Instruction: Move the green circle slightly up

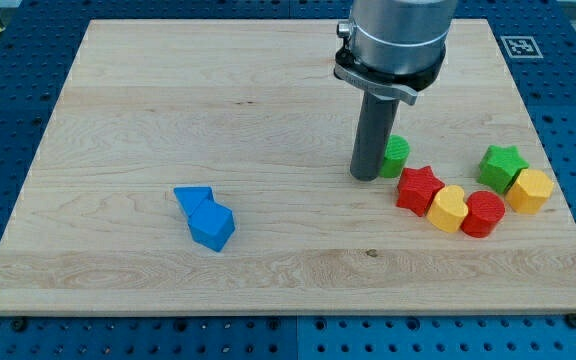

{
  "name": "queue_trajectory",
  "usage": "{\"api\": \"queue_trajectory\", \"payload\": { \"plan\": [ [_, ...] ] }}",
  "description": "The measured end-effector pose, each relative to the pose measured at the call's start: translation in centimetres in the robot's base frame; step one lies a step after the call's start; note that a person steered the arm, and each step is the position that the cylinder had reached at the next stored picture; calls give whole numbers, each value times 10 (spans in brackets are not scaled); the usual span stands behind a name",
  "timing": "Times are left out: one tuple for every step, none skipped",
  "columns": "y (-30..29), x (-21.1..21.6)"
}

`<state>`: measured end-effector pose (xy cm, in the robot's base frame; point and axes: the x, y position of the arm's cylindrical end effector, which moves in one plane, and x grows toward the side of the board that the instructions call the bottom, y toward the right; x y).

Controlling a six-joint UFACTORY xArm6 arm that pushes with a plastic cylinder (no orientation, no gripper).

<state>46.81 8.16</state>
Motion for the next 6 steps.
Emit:
{"api": "queue_trajectory", "payload": {
  "plan": [
    [0,-12],
    [2,-13],
    [2,-14],
    [3,1],
    [17,20],
    [40,30]
  ]
}}
